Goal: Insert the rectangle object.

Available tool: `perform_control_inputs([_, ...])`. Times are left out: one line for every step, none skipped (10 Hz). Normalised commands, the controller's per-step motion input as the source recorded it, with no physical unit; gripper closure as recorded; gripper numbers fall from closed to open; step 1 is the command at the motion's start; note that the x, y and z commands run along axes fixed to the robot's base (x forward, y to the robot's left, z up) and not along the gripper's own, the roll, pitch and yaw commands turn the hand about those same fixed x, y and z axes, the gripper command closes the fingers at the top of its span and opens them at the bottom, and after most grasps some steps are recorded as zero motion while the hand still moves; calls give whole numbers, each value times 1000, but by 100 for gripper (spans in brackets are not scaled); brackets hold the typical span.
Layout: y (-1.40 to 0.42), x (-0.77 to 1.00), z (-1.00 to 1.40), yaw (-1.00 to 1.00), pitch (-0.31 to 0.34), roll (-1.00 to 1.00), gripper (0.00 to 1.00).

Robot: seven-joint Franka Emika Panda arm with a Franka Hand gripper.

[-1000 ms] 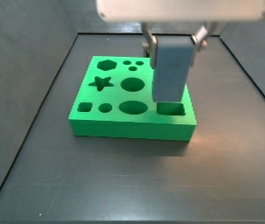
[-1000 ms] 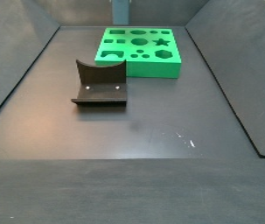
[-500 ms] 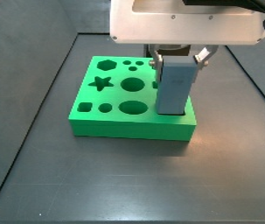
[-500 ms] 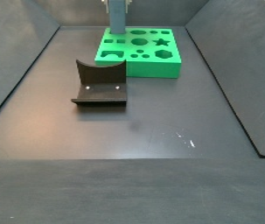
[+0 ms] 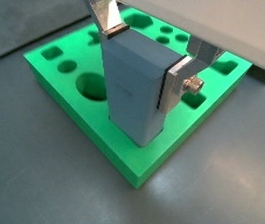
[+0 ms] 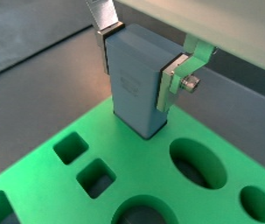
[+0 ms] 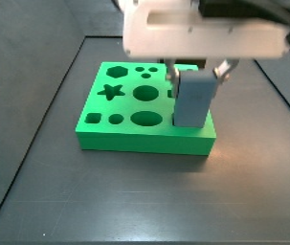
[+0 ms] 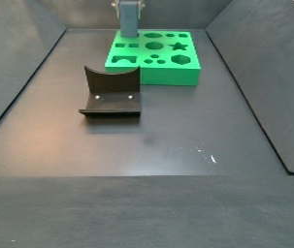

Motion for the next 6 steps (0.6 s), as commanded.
perform_control_inputs([-86, 0, -549, -17, -180, 0, 100])
perform_control_inputs([-37, 51, -574, 0, -164, 0, 100])
perform_control_inputs([-26, 114, -540, 0, -120, 50, 100])
perform_control_inputs([0, 180, -394, 0, 0, 130, 100])
perform_control_inputs([0, 46, -163, 0, -106, 0, 100])
perform_control_inputs([-49, 0, 0, 0, 0, 36, 100])
